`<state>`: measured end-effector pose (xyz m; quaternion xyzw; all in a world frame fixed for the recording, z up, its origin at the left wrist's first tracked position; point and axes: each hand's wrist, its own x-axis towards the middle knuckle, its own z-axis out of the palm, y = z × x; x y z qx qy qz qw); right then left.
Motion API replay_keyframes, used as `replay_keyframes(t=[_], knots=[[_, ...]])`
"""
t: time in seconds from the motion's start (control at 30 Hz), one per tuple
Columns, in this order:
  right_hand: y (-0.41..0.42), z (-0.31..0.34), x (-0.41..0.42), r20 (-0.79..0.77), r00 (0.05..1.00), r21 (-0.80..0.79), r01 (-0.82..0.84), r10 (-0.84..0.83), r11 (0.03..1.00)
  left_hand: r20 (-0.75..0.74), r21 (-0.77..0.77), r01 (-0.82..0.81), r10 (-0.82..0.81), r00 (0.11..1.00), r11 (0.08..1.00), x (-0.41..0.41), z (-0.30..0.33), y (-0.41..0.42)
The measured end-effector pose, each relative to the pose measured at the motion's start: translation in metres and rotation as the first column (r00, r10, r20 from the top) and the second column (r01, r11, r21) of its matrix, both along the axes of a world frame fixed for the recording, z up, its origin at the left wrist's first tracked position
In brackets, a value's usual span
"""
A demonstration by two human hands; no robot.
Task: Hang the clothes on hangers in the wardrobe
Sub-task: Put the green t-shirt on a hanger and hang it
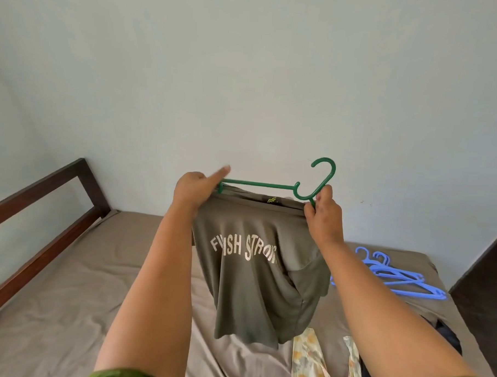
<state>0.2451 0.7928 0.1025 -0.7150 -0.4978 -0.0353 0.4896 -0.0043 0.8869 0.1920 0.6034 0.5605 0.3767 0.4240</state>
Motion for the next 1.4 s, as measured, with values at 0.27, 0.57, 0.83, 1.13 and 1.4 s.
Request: replay_keyframes(t=[0.27, 0.57, 0.83, 1.13, 1.4], knots=[[0.005, 0.018, -0.016, 0.128, 0.987, -0.15, -0.077, 0.097, 0.986, -0.647, 0.207, 0.446, -0.219, 0.73, 0.871, 0.025, 0.002, -0.017], [0.0, 0.049, 0.0, 0.156, 0.971, -0.09, -0.17, 0.183, 0.981, -0.591, 0.313, 0.558, -0.303, 0.748, 0.768, 0.024, -0.016, -0.024], [-0.021, 0.044, 0.024, -0.018, 0.997, 0.141, -0.066, 0.069, 0.988, -0.496, 0.494, 0.395, -0.122, 0.86, 0.775, 0.044, -0.031, -0.03], [-0.03, 0.011, 0.056, -0.025, 1.0, 0.187, -0.011, 0.016, 0.982, -0.448, 0.53, 0.339, -0.082, 0.89, 0.777, 0.022, -0.023, -0.009], [-0.032, 0.089, 0.058, -0.622, 0.629, 0.34, -0.32, 0.467, 0.884, -0.338, 0.645, 0.23, 0.003, 0.941, 0.729, -0.007, -0.04, -0.001]])
